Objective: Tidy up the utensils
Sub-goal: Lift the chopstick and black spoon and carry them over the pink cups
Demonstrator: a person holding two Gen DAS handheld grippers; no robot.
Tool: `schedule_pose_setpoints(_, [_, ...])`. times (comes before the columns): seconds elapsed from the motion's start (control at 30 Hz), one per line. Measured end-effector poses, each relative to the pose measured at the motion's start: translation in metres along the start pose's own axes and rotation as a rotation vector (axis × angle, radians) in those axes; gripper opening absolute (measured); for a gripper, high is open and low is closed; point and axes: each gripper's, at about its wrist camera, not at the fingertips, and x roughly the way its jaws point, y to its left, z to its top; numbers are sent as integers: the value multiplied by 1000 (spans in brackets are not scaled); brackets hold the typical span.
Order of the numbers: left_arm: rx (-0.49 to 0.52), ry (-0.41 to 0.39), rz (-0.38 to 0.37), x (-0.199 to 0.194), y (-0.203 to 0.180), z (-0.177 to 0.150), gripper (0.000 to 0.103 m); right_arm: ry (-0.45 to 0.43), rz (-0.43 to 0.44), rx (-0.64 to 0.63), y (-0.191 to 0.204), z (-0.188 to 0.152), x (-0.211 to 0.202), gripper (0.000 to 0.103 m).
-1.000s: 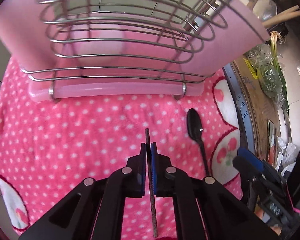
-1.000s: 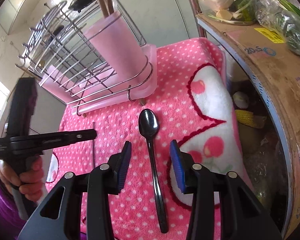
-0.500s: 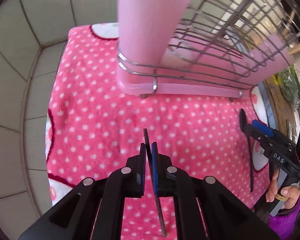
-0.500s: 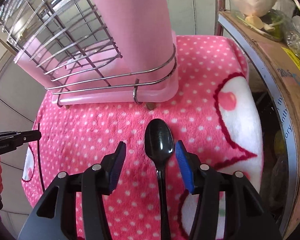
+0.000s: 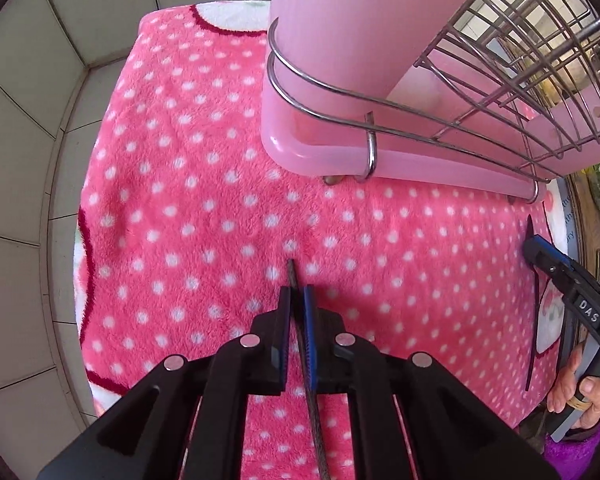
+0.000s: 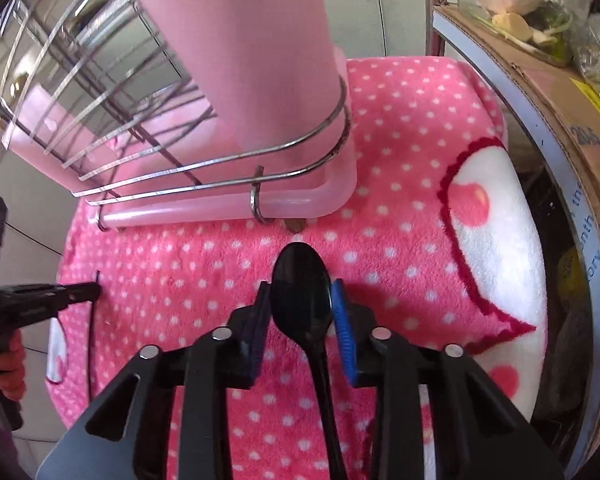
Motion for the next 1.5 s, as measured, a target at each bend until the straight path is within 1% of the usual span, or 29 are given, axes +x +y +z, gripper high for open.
schedule_pose_setpoints(0.03, [5, 1, 2, 0, 1, 0, 6, -4, 9, 8, -2, 0, -3, 13])
schedule_pose_setpoints(0.07, [8, 2, 4, 0, 2, -1, 6, -13, 18, 16, -5, 0, -6, 9])
schedule_pose_setpoints(0.17, [3, 4, 0, -2, 9, -1, 7, -44, 31, 26, -12, -2, -18, 4])
schedule_pose_setpoints(0.2, [2, 5, 1, 1, 2, 3, 7, -53, 38, 30, -13, -3, -21, 3])
schedule_pose_setpoints(0.33, [7, -17, 3, 0, -1, 0, 7, -78, 77, 68, -21, -5, -33, 2])
schedule_pose_setpoints(0.47, [24, -51, -7, -2, 0, -11, 5, -99, 65, 76, -26, -6, -42, 2])
schedule_pose_setpoints(0.53, [31, -61, -11, -2, 1, -17, 4, -99, 80, 100, -31, -7, -45, 2])
schedule_pose_setpoints(0.6, [23, -69, -26, -6, 4, -20, 4, -100, 101, 134, -40, -9, -47, 2])
schedule_pose_setpoints(0.67, [7, -85, -50, -13, 7, -23, 4, -109, 132, 170, -39, -10, -46, 2])
schedule_pose_setpoints(0.77, [-8, -136, -93, -30, 14, -29, 4, -159, 178, 175, -35, -10, -58, 2])
schedule_pose_setpoints(0.9, [-46, -213, -162, -54, 22, -42, 4, -223, 203, 164, -25, -14, -74, 2])
schedule_pose_setpoints(1.0, [-59, -278, -184, -71, 26, -53, 4, -261, 225, 164, -21, -18, -83, 2])
schedule_pose_setpoints(1.1, [-61, -370, -191, -95, 29, -66, 4, -311, 219, 138, -13, -22, -97, 2])
schedule_pose_setpoints(1.3, [-57, -559, -175, -144, 26, -86, 4, -425, 235, 81, 3, -28, -130, 2])
schedule_pose_setpoints(1.5, [-65, -695, -208, -189, 25, -89, 4, -518, 258, 32, 21, -25, -163, 2])
